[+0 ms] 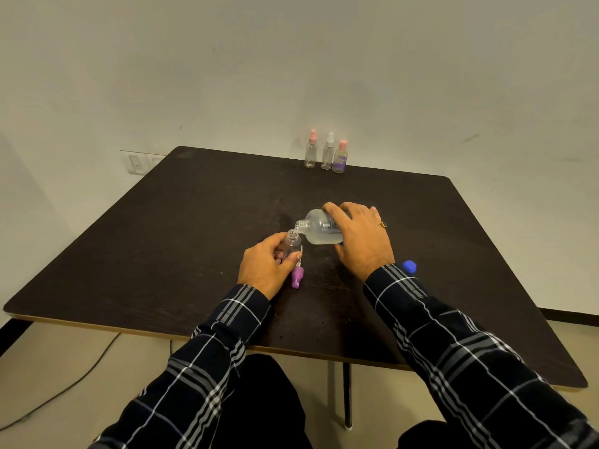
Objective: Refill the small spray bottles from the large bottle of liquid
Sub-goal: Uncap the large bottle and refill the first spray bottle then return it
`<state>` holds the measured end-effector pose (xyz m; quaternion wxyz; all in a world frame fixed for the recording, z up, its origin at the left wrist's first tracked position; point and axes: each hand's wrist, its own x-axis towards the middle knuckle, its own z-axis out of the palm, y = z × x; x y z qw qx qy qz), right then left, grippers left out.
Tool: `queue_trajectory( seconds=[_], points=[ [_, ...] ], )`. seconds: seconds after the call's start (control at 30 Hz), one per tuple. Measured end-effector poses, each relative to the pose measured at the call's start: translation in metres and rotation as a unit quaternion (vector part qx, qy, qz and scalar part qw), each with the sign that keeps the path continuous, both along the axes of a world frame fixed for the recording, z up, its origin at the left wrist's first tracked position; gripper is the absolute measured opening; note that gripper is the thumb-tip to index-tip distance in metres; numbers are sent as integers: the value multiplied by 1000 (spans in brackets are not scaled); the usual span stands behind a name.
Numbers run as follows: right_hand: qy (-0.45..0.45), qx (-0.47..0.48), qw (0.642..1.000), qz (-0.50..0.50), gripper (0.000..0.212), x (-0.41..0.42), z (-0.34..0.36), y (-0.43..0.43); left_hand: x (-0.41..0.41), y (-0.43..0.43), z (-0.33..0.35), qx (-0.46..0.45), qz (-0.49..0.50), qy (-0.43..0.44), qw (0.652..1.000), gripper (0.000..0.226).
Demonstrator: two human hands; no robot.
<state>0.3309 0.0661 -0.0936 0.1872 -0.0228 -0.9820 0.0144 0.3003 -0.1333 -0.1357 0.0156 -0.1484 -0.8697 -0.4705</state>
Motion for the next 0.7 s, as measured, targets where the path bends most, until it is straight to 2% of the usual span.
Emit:
queue_trajectory(
  seconds=[0.7],
  points=[
    [1,-2,1000,0,73,2,1,-2,1,-1,2,-9,4,5,1000,46]
  ],
)
